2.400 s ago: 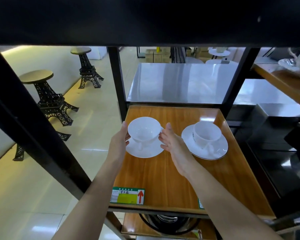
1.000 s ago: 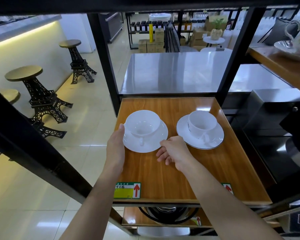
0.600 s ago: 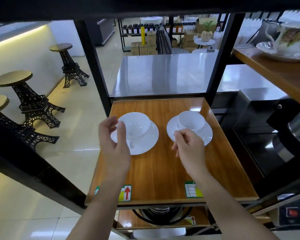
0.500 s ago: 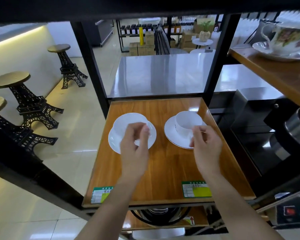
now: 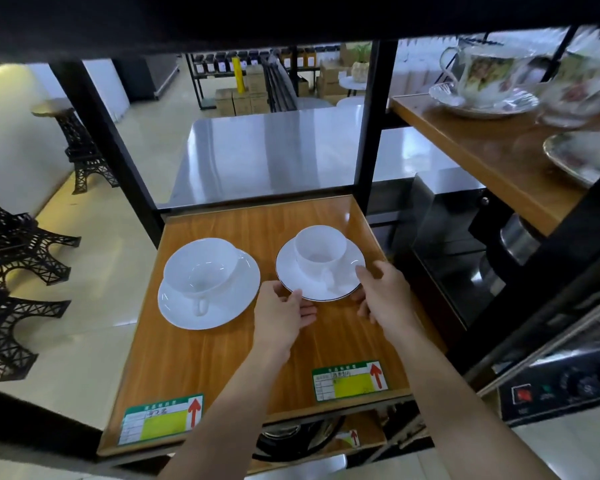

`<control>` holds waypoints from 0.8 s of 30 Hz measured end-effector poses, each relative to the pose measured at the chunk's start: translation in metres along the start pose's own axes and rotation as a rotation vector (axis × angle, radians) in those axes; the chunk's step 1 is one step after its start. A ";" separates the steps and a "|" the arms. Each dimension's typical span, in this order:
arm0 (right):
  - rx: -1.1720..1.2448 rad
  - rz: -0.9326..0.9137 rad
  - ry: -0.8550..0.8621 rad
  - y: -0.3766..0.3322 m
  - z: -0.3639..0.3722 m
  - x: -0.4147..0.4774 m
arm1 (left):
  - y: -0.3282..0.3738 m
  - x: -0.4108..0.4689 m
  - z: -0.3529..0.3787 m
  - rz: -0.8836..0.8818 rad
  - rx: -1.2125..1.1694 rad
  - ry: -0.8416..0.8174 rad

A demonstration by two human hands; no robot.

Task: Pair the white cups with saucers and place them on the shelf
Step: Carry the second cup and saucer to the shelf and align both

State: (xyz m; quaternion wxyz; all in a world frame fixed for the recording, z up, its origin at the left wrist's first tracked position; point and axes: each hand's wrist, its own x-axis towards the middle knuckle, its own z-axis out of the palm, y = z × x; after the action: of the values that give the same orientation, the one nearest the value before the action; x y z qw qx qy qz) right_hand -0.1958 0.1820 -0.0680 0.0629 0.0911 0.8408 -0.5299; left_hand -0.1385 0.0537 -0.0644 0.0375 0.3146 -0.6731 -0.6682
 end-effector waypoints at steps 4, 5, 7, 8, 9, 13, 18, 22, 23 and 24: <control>-0.036 -0.051 -0.017 0.004 0.001 0.002 | -0.005 0.001 0.004 0.018 -0.049 0.041; -0.030 -0.058 -0.016 0.005 0.002 0.003 | -0.006 0.002 0.005 0.026 -0.042 0.050; -0.003 -0.049 -0.003 0.007 0.002 0.004 | -0.006 0.002 0.006 0.035 -0.044 0.057; 0.014 -0.041 0.010 0.007 0.003 0.005 | -0.006 0.002 0.007 0.039 -0.047 0.059; 0.029 -0.036 0.025 0.008 0.003 0.005 | -0.007 0.002 0.007 0.043 -0.047 0.065; 0.015 -0.041 0.079 0.007 0.003 0.002 | -0.009 0.003 0.006 0.065 -0.022 0.087; 0.036 -0.027 0.118 0.007 0.002 0.001 | -0.009 0.003 0.008 0.085 -0.017 0.084; 0.063 -0.019 0.131 0.006 0.001 0.001 | -0.011 0.004 0.011 0.123 0.055 0.110; 0.064 -0.023 0.131 0.006 0.001 0.002 | -0.011 0.004 0.012 0.132 0.072 0.118; 0.056 -0.029 0.133 0.007 0.000 0.002 | -0.012 0.004 0.012 0.139 0.088 0.127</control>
State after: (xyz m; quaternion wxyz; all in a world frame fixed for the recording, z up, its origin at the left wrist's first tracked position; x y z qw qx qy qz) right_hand -0.1959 0.1846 -0.0745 -0.0032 0.1155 0.8291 -0.5471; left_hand -0.1430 0.0634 -0.0782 0.1125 0.3099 -0.7183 -0.6126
